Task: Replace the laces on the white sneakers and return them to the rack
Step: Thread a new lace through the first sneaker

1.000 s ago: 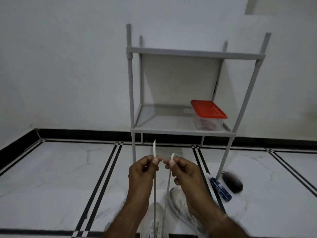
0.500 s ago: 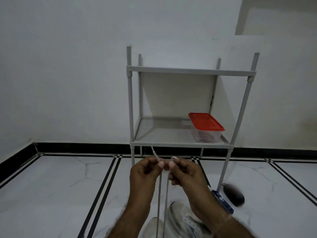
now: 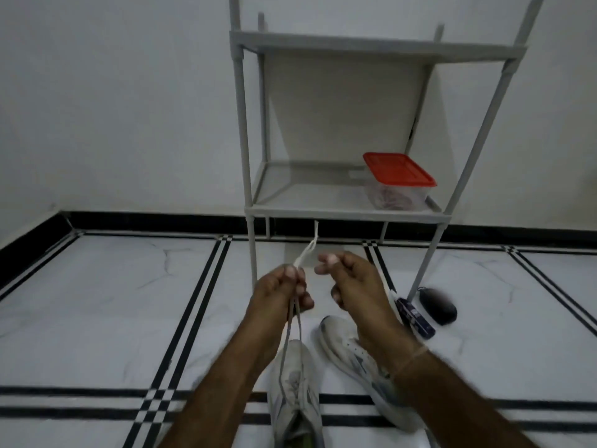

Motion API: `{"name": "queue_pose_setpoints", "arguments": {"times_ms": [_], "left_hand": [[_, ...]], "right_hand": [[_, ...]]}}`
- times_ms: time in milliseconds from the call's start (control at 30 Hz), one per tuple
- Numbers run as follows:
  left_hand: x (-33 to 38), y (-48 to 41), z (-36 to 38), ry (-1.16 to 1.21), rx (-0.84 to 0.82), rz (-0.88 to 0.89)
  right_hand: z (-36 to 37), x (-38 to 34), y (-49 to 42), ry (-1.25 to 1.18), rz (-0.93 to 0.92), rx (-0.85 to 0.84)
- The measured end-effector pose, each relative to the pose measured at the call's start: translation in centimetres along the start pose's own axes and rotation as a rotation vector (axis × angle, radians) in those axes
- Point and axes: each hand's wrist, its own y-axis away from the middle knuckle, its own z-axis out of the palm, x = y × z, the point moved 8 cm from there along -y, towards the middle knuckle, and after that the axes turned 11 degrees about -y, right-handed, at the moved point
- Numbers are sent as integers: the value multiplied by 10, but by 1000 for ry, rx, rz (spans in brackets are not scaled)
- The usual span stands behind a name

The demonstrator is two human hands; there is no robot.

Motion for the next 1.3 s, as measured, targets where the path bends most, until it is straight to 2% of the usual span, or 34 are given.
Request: {"name": "queue_pose_setpoints", "arguments": {"times_ms": [133, 200, 300, 367, 433, 500, 600, 667, 733, 800, 867, 967, 1033, 1100, 1167, 1233, 1300], "left_hand": [[-12, -13, -3, 292, 71, -43], [-17, -15, -2, 308, 100, -54], [-39, -8, -10, 126, 131, -108], [-68, 9, -11, -28, 41, -178], [-100, 28, -5, -182, -119, -235], [-121, 37, -4, -263, -140, -256], [-135, 39, -15, -154, 83, -308], [-140, 35, -23, -113, 183, -320], [-145, 31, -22, -121, 172, -320], [-154, 27, -19, -127, 142, -344], [-165, 27, -24, -102, 229, -404], [-198, 36, -56, -105, 490, -537], [-219, 49, -77, -229, 604, -591], [-222, 59, -87, -592, 604, -466], [-218, 68, -77, -840, 483, -208], [-214, 76, -60, -886, 308, -27], [-216, 81, -52, -868, 197, 37]], "right_hand": [[13, 81, 45, 72, 213, -192], [16, 99, 51, 71, 229, -185], [12, 96, 39, 46, 167, -145], [10, 91, 31, 22, 135, -153], [6, 95, 23, -46, 171, -136], [0, 107, 19, -71, 223, -79], [-18, 134, 29, 30, 235, 26], [-21, 166, 53, 92, 327, -3], [-16, 196, 77, 149, 436, -97], [-13, 215, 86, 113, 459, -107], [-21, 224, 84, 53, 460, -12], [-36, 230, 83, 6, 473, 150], [-47, 237, 85, 50, 446, 186], [-55, 238, 84, 246, 354, 134], [-55, 236, 81, 380, 242, 31], [-51, 231, 77, 418, 131, -83], [-45, 230, 77, 470, 31, -218]]}}
